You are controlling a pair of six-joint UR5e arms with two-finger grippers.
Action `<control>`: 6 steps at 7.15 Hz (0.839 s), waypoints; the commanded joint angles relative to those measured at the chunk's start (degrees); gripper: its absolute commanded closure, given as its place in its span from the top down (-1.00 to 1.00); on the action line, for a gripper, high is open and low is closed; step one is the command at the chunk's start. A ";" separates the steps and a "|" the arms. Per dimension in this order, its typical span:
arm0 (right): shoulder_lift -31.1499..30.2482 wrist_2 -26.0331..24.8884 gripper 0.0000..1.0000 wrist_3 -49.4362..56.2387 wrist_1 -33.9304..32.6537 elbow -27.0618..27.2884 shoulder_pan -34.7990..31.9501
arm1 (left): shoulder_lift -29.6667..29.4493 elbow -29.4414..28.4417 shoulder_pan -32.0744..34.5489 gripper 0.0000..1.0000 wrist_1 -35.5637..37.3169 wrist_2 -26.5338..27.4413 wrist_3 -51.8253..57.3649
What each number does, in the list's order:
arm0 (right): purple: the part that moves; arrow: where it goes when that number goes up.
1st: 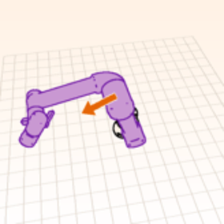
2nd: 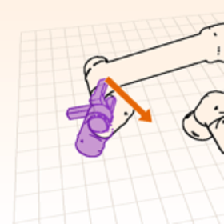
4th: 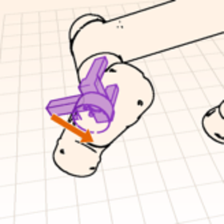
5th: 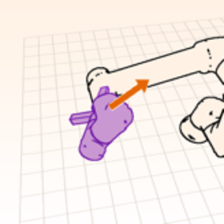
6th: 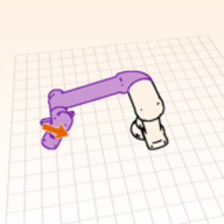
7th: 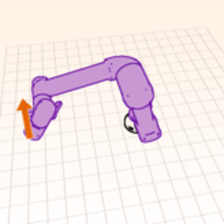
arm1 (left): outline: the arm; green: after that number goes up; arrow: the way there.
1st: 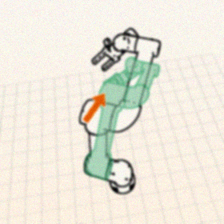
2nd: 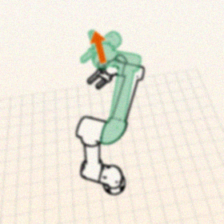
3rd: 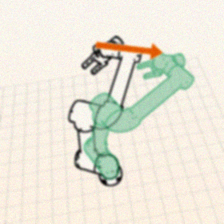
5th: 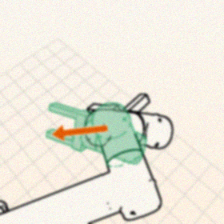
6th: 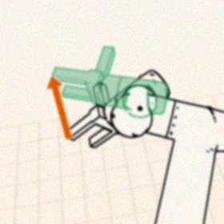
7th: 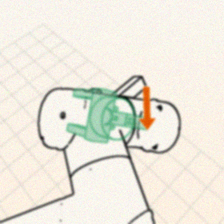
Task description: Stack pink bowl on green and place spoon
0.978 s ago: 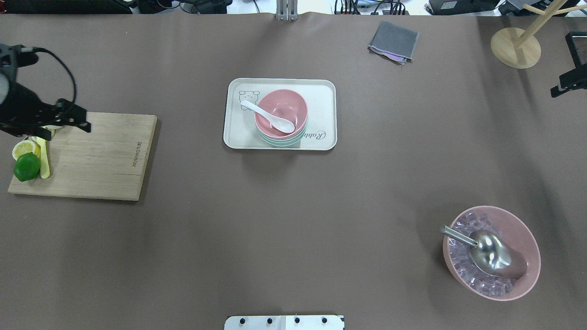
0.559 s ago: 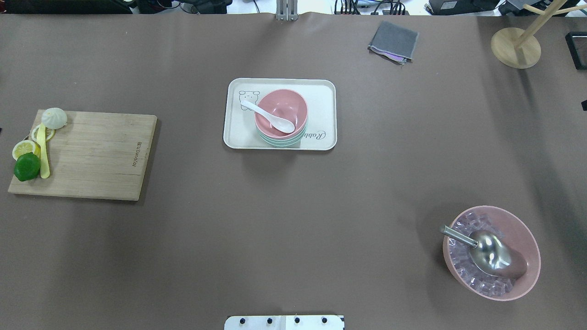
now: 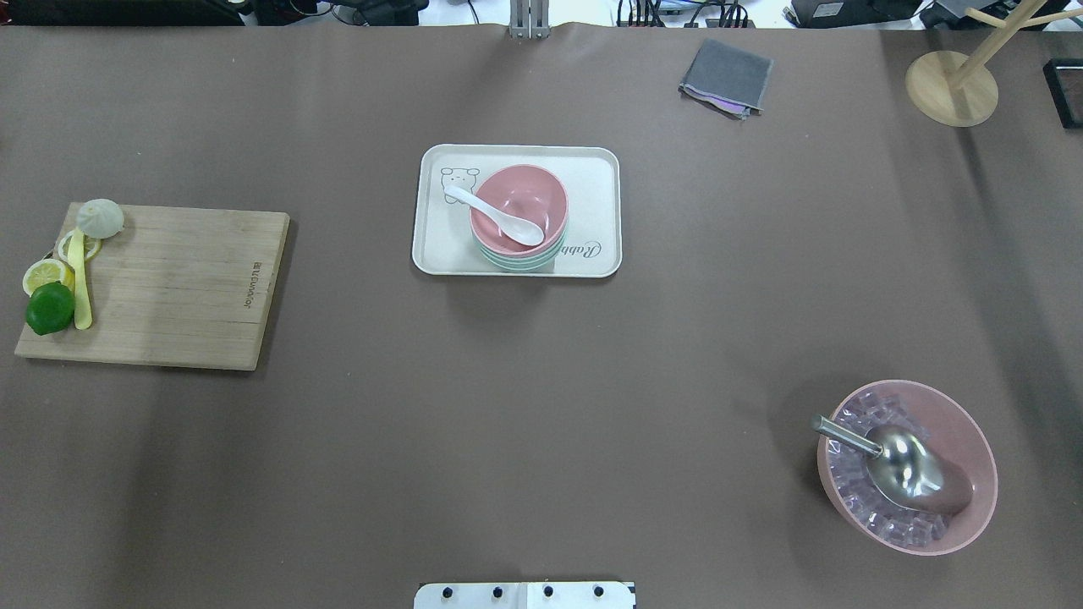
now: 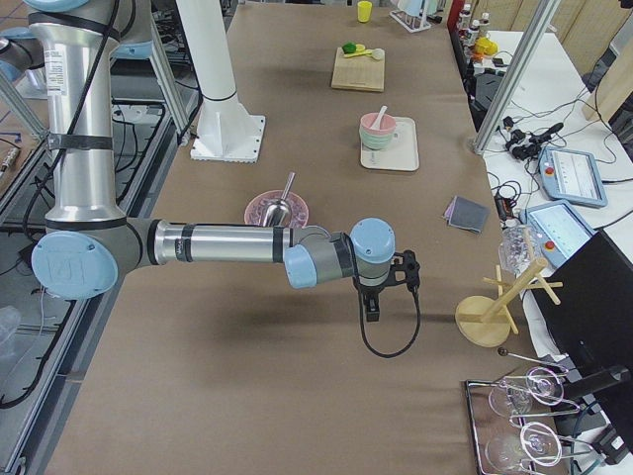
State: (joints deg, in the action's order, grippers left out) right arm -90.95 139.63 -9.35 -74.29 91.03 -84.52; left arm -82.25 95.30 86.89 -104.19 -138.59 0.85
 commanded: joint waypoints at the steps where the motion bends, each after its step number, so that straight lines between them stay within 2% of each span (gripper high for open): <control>1: -0.63 -0.50 1.00 -0.40 0.46 0.63 0.06 | 0.07 0.24 2.40 0.97 -0.40 -0.45 -5.41; 2: -3.59 -1.81 1.00 -0.14 2.64 0.64 0.06 | 0.59 0.85 3.36 0.97 -1.44 0.94 -5.86; 4: -3.97 -2.35 1.00 -0.76 5.03 -0.06 0.67 | 2.08 1.73 3.64 0.97 -6.54 5.32 -8.48; 6: -3.88 -4.70 1.00 -0.93 5.74 0.99 0.68 | 2.61 2.51 3.72 0.97 -8.39 5.18 -11.13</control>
State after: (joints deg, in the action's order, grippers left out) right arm -94.84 136.49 -10.13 -68.90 91.68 -83.90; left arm -80.01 97.13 90.53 -111.30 -133.64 -9.20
